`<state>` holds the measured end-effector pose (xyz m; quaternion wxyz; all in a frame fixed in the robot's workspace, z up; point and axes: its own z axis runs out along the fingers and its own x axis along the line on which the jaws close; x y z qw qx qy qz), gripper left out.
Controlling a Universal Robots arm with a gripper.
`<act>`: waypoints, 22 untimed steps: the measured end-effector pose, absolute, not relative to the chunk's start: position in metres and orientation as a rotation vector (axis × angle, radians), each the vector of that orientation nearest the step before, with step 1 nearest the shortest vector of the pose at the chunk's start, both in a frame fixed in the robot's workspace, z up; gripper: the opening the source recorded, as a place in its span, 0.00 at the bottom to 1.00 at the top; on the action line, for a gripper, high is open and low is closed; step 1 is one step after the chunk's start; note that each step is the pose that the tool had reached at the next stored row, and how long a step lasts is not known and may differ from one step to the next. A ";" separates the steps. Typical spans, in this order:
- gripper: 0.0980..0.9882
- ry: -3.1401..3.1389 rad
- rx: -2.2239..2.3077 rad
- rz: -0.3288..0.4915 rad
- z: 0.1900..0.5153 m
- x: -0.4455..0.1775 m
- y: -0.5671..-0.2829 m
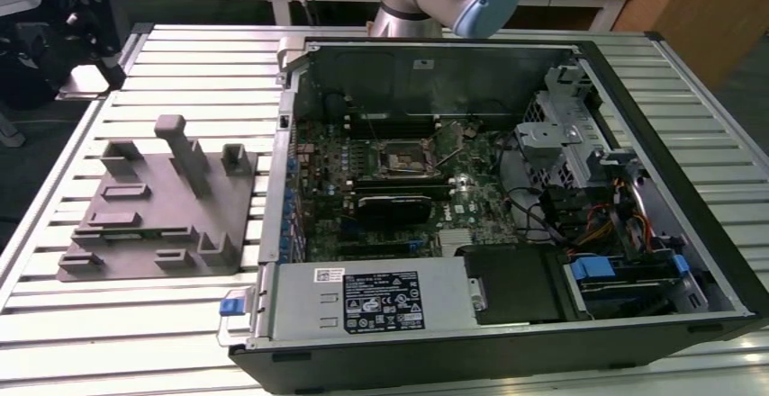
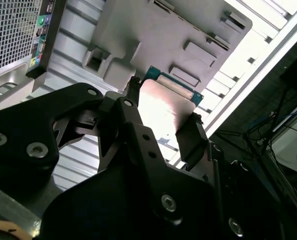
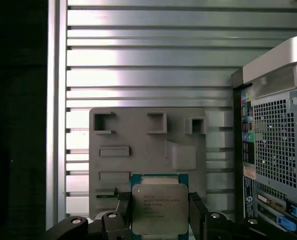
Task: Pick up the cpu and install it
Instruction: 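Pick up the cpu and move it towards the insertion slot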
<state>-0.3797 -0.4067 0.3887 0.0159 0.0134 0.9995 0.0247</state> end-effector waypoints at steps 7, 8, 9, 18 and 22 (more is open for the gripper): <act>0.50 3.109 0.042 0.077 0.389 -0.365 -0.407; 0.50 3.109 0.042 0.077 0.389 -0.363 -0.407; 0.50 3.108 0.042 0.077 0.389 -0.361 -0.407; 0.50 3.109 0.042 0.077 0.389 -0.343 -0.407; 0.50 3.108 0.041 0.077 0.389 -0.334 -0.407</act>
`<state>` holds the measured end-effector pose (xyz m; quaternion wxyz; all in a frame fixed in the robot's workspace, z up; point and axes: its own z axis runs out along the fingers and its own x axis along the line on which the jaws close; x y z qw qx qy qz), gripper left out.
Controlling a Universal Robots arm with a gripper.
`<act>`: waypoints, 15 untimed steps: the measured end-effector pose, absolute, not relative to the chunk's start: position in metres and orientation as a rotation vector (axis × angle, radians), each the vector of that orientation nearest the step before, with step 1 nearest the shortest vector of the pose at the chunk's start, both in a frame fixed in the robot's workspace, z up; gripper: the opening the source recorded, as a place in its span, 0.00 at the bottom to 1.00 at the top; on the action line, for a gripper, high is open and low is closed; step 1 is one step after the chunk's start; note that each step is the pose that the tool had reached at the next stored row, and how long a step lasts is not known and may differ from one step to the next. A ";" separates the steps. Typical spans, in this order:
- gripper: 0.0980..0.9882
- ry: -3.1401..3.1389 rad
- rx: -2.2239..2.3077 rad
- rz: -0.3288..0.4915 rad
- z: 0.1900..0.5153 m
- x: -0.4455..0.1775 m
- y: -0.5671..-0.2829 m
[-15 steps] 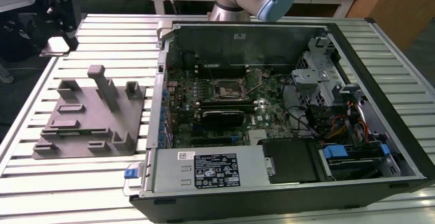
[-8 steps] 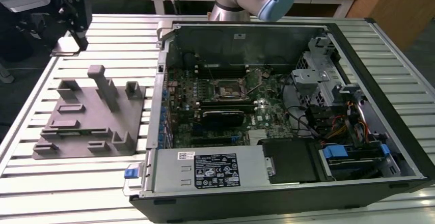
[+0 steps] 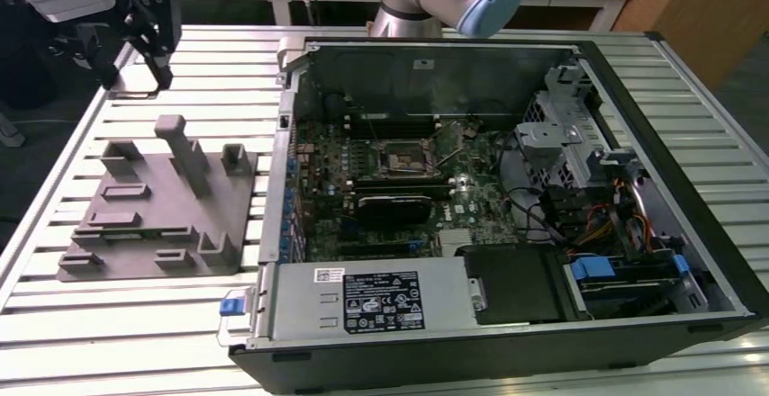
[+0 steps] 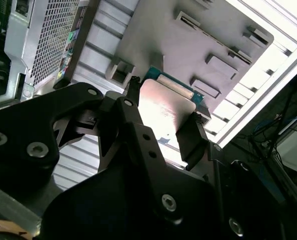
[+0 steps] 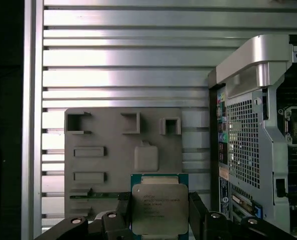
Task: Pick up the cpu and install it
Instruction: 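Pick up the cpu and move it towards the insertion slot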
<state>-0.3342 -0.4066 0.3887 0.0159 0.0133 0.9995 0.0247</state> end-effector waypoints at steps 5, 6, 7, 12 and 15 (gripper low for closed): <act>0.50 3.109 0.042 0.077 0.389 -0.324 -0.407; 0.50 3.108 0.042 0.077 0.389 -0.322 -0.407; 0.50 3.108 0.042 0.077 0.389 -0.320 -0.407; 0.50 3.109 0.042 0.077 0.389 -0.310 -0.406; 0.50 3.109 0.041 0.077 0.389 -0.304 -0.406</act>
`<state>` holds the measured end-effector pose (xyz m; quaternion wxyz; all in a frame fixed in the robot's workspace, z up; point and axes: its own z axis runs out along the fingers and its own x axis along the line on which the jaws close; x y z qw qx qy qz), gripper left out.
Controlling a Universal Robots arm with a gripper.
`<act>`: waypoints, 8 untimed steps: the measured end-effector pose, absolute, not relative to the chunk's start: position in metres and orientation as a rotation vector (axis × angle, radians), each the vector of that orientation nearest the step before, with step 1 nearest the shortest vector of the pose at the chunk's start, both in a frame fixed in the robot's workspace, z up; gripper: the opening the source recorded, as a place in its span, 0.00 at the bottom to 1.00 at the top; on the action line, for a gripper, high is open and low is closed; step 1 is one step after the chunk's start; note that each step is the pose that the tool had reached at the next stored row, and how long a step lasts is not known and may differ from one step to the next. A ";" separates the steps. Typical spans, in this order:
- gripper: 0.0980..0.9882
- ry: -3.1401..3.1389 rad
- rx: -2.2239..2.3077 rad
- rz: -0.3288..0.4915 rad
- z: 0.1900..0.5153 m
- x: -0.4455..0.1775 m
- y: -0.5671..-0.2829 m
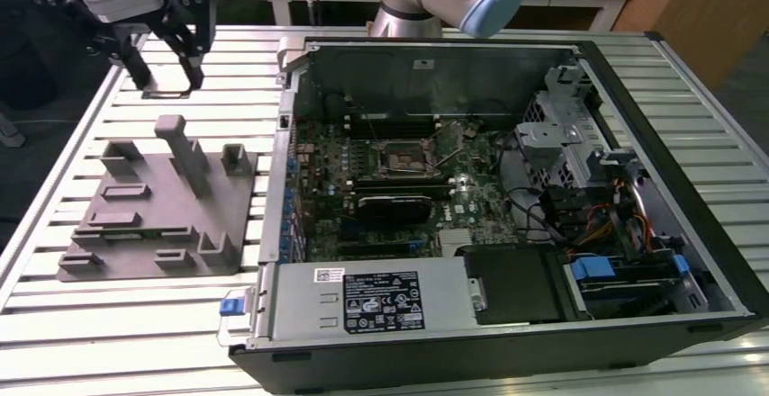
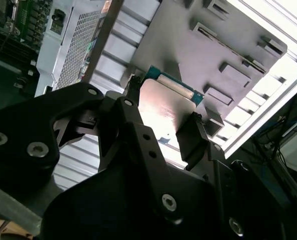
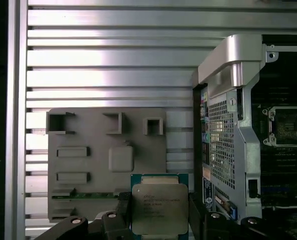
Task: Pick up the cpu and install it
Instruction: 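Pick up the cpu and move it towards the insertion slot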
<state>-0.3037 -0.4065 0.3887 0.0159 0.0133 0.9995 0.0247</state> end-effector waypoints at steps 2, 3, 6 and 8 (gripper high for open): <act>0.50 3.109 0.042 0.077 0.389 -0.300 -0.406; 0.50 3.109 0.042 0.077 0.389 -0.298 -0.406; 0.50 3.108 0.042 0.077 0.389 -0.292 -0.406; 0.50 3.109 0.042 0.077 0.389 -0.288 -0.406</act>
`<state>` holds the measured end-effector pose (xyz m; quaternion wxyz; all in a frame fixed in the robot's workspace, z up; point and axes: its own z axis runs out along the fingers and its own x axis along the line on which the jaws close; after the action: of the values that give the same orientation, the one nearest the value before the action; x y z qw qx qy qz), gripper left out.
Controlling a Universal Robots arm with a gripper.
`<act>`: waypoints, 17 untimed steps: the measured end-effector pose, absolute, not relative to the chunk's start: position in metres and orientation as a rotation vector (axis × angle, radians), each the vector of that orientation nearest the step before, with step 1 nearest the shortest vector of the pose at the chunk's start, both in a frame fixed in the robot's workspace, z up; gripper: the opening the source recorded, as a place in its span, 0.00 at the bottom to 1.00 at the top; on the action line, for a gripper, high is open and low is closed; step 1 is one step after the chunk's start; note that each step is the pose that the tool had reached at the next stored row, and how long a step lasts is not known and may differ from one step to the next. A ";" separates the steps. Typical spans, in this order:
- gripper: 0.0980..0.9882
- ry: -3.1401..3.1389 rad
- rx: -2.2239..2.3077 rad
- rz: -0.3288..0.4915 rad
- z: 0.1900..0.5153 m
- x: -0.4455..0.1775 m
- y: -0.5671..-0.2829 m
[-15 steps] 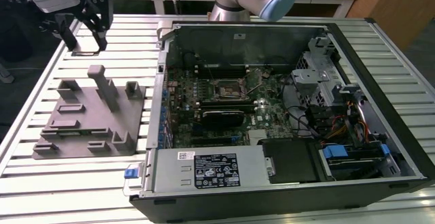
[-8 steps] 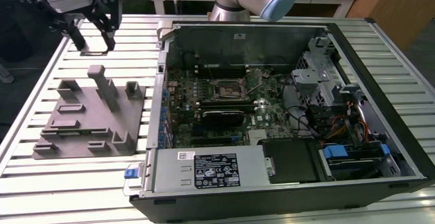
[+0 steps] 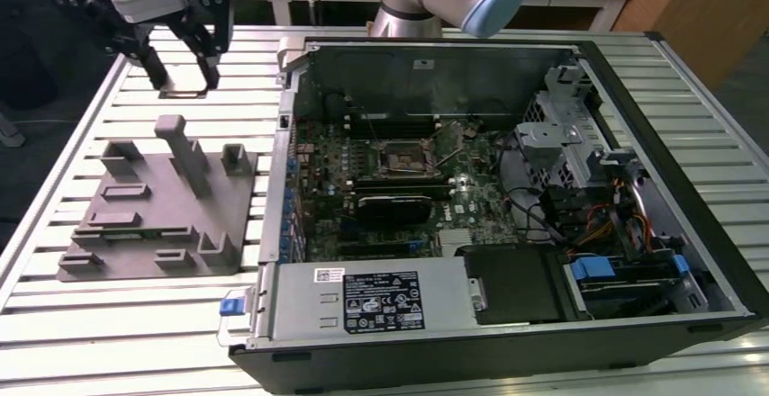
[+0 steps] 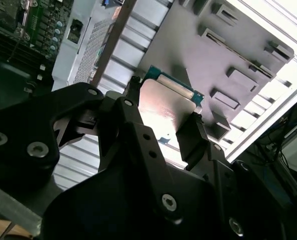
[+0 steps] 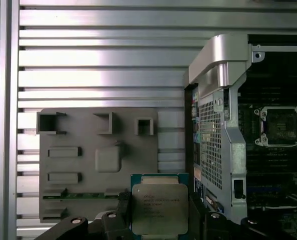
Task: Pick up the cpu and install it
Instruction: 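Pick up the cpu and move it towards the insertion slot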
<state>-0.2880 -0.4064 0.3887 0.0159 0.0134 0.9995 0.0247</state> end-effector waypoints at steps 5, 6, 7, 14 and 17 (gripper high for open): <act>0.50 3.109 0.042 0.077 0.389 -0.278 -0.406; 0.50 3.109 0.042 0.077 0.389 -0.276 -0.406; 0.50 3.109 0.042 0.077 0.389 -0.274 -0.406; 0.50 3.109 0.042 0.077 0.389 -0.259 -0.406; 0.50 3.109 0.042 0.077 0.389 -0.252 -0.406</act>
<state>-0.2520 -0.4062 0.3887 0.0159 0.0134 0.9995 0.0247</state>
